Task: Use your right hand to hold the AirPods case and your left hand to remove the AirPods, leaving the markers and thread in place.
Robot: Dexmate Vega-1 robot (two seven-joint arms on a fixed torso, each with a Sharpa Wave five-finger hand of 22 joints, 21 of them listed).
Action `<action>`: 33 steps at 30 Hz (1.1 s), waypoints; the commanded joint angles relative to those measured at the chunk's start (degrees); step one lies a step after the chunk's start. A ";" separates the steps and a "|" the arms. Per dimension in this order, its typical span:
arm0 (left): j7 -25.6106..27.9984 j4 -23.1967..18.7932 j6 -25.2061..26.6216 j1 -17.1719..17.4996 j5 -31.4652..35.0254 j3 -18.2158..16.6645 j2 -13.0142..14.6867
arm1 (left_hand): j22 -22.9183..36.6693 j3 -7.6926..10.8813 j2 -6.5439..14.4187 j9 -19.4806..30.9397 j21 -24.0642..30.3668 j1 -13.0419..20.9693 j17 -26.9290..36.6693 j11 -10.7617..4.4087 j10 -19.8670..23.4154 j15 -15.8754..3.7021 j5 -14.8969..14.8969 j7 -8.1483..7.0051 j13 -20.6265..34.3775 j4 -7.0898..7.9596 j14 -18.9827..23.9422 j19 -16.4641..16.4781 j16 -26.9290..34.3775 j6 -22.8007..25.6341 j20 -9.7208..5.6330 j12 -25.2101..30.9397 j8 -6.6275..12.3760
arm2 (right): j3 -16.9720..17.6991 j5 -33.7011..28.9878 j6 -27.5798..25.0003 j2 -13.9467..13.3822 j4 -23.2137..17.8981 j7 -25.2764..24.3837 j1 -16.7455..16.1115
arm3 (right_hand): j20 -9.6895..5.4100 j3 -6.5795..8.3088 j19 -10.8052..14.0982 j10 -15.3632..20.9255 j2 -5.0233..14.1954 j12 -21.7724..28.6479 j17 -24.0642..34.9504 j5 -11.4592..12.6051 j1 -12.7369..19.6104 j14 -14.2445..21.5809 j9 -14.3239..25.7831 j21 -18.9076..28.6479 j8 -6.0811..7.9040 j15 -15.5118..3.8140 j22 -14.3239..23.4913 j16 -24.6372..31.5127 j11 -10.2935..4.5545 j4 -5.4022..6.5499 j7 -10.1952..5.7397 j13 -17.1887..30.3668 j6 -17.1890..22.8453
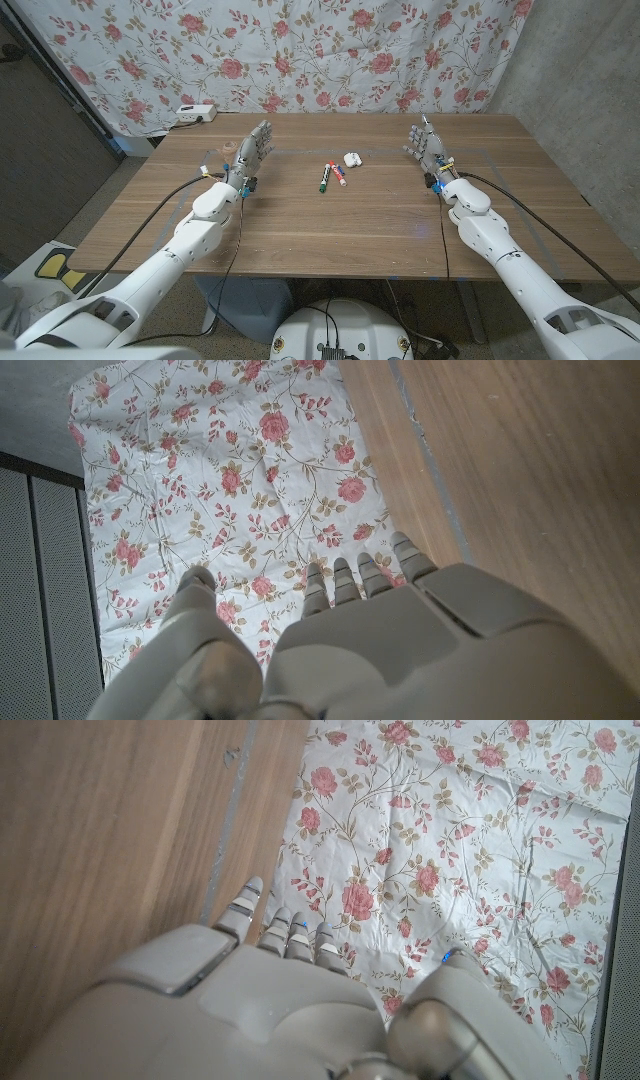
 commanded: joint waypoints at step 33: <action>12.94 -4.89 3.09 -0.99 18.31 2.24 -2.06 | -0.04 1.30 -1.59 0.21 0.73 5.13 -0.24 -3.17 12.62 -5.54 0.14 -0.73 -0.01 -1.08 4.71 4.35 0.48 2.75 -9.32 3.15 -0.27 | 3.13 -2.52 1.05 -0.36 1.52 5.12 0.57 | 0.12 0.35 -1.49 -0.32 0.33 0.23 -0.65 0.01 0.65 -1.36 0.25 0.20 0.08 -0.02 0.11 0.12 0.17 -0.36 -0.36 -0.53 -0.15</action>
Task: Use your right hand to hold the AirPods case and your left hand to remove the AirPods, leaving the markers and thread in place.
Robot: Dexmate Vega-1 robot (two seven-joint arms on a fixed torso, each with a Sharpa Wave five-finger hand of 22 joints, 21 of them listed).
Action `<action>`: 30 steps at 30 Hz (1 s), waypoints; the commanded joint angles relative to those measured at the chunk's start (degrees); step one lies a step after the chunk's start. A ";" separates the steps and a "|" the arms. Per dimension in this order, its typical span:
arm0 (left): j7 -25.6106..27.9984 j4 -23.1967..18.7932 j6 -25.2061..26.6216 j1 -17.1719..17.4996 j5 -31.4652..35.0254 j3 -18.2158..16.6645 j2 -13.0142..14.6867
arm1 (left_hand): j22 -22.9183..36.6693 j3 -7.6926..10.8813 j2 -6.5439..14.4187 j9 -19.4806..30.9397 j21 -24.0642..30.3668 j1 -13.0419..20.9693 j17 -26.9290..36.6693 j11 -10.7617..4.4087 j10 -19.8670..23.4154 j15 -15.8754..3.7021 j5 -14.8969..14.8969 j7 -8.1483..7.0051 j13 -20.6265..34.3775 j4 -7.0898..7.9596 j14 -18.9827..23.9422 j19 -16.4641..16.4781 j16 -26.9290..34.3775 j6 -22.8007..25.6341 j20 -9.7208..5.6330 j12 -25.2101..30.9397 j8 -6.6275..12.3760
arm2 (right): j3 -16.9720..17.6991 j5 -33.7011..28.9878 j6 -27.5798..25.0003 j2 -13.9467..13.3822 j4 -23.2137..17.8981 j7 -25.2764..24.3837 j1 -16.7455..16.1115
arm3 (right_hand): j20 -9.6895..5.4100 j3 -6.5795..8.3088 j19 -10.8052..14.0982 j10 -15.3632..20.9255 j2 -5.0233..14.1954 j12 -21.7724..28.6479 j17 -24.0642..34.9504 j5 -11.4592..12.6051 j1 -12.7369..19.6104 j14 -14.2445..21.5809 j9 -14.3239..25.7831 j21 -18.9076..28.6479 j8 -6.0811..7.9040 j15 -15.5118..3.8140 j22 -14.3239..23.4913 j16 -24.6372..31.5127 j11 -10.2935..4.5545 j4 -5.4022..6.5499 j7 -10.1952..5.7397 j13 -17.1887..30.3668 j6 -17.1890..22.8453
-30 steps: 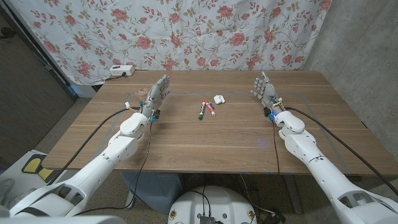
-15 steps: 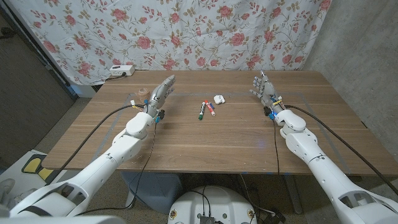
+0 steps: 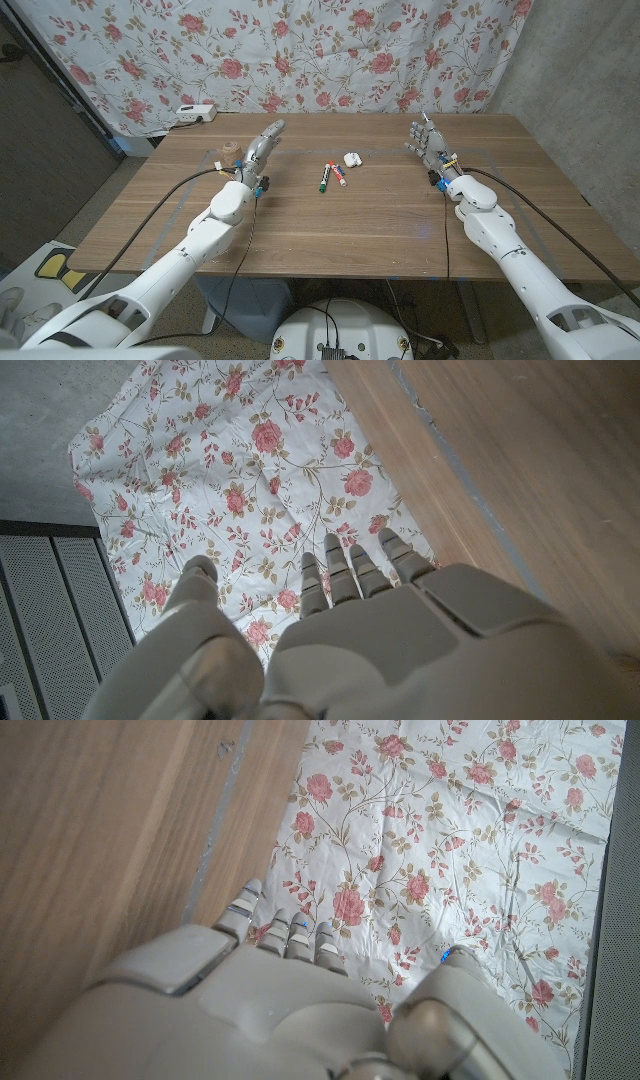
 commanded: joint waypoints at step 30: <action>8.25 -13.53 15.99 -0.61 19.04 1.95 2.47 | 0.10 1.01 -3.06 0.19 -1.02 9.04 0.28 -2.03 0.96 0.33 0.65 -2.36 0.52 -0.95 -2.62 -1.83 -0.62 -16.70 -0.26 -1.28 -1.30 | 0.89 -0.52 1.97 -0.99 2.78 2.12 1.77 | 0.29 0.13 -0.52 -0.31 0.33 0.31 -0.27 -0.07 0.52 -0.94 0.25 0.28 0.14 0.11 0.12 0.20 0.05 -0.33 -0.44 -0.37 -0.18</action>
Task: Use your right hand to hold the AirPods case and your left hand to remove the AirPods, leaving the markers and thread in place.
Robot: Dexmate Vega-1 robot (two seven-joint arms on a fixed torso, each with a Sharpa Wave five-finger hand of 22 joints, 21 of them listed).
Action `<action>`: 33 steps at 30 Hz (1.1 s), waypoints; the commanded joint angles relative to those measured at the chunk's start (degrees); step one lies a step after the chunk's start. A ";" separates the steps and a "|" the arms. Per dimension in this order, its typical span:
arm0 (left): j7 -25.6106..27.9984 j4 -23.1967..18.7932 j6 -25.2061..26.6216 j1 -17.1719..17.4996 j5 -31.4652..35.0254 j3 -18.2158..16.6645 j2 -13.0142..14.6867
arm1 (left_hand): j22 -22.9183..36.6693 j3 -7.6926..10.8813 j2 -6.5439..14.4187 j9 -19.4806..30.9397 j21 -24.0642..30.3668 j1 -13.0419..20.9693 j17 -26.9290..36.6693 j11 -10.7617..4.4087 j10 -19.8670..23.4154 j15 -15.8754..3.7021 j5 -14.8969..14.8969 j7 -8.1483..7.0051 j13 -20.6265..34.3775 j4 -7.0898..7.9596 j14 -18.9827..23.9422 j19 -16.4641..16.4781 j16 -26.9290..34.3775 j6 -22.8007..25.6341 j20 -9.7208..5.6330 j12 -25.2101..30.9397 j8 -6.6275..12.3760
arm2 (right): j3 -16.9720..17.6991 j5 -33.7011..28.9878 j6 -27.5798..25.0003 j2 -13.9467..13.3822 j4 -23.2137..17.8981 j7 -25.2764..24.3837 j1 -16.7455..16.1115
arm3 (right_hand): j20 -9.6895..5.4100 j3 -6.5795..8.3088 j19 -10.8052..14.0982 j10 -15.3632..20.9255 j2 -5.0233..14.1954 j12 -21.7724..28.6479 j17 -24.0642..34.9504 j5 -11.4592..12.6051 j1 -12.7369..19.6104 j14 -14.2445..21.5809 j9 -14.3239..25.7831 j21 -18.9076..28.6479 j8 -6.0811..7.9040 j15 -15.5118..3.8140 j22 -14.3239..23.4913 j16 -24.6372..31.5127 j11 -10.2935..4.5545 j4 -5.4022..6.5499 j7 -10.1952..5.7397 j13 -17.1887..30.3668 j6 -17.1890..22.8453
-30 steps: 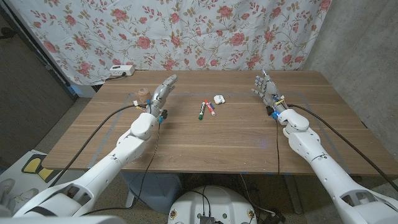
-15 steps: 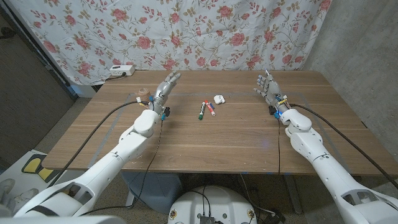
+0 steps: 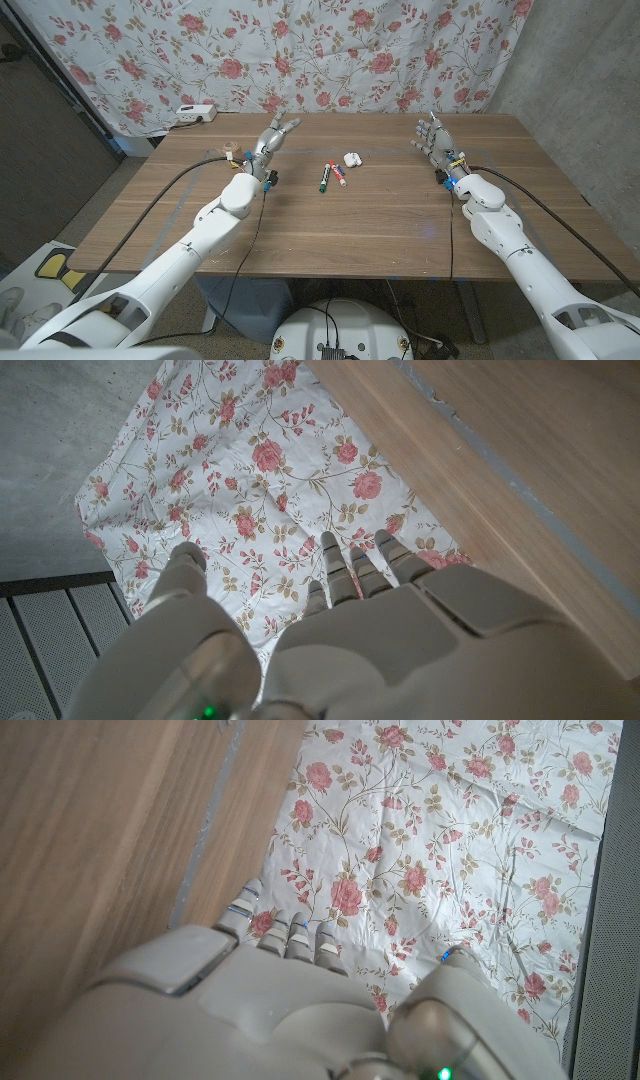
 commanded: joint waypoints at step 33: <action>-2.63 -21.01 35.05 -1.99 29.28 4.86 2.85 | 0.06 0.22 -1.25 0.21 0.07 7.13 0.20 0.90 -0.58 2.21 -0.27 1.98 1.85 1.40 -1.27 -1.25 0.37 -13.99 -0.26 -0.14 1.43 | -1.70 -3.27 2.46 -1.29 1.87 1.18 2.35 | 0.39 0.13 -1.34 -0.02 0.29 0.48 -0.42 -0.15 0.38 -0.86 0.24 0.17 0.11 0.27 0.12 0.15 0.02 -0.58 -0.78 -0.20 -0.41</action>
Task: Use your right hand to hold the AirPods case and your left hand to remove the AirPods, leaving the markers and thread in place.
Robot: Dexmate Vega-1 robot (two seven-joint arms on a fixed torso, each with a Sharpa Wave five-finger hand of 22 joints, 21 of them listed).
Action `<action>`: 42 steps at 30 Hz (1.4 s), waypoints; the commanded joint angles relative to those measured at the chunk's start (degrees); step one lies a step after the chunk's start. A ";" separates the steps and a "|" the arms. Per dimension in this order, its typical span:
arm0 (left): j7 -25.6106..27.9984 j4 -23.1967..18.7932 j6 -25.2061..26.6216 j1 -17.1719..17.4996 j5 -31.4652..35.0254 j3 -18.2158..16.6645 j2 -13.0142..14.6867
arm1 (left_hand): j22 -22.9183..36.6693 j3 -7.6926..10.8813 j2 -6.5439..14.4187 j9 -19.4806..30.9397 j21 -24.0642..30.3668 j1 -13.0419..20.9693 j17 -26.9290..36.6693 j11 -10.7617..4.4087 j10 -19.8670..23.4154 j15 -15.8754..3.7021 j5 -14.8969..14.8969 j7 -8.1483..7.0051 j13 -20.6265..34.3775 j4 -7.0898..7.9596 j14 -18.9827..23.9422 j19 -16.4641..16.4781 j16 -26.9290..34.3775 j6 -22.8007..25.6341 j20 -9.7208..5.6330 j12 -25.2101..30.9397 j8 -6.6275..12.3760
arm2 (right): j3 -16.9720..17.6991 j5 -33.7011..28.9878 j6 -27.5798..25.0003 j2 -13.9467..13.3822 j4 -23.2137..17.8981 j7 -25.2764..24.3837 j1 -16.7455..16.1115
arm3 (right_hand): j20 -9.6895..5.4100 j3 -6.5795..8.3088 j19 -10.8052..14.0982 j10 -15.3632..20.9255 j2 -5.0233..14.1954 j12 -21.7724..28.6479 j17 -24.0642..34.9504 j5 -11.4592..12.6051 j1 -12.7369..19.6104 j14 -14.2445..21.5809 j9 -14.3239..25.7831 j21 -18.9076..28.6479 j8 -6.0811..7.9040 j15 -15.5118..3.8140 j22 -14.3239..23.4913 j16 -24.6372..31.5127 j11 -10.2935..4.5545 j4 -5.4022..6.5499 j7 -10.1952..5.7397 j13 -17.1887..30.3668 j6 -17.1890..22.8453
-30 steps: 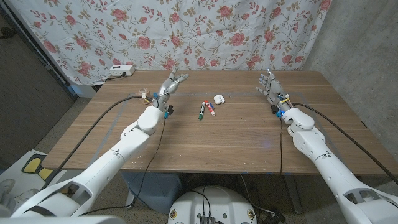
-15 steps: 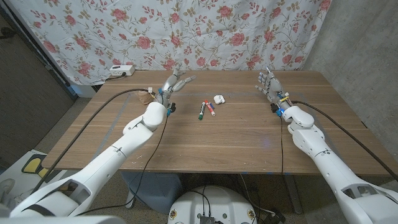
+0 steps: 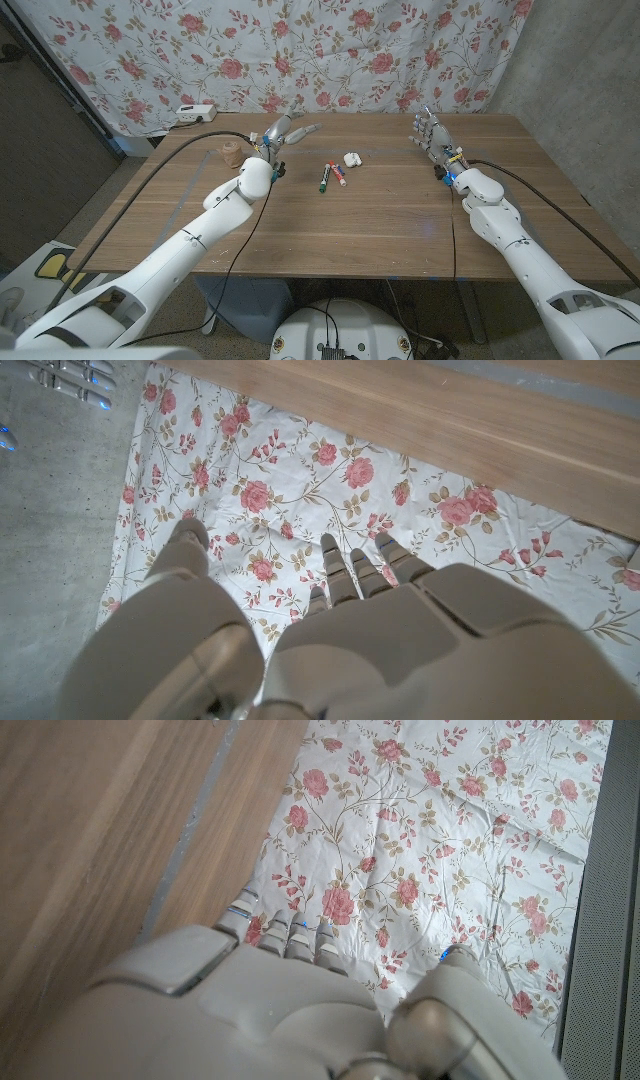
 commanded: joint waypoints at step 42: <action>-15.36 -1.46 7.96 -7.60 16.43 5.72 1.86 | 0.09 -1.03 -1.19 0.19 -0.51 1.14 0.30 -0.35 2.69 2.17 0.03 0.05 1.22 0.28 -3.22 -3.81 -0.16 -9.94 2.49 1.21 0.19 | -1.20 -0.78 -0.59 -0.95 -0.79 -0.58 0.42 | 0.16 -0.09 -0.61 -0.07 0.58 0.26 -0.25 -0.22 0.29 -0.83 0.24 0.35 0.19 -0.09 0.12 0.27 -0.11 -0.59 -0.64 -0.18 -0.13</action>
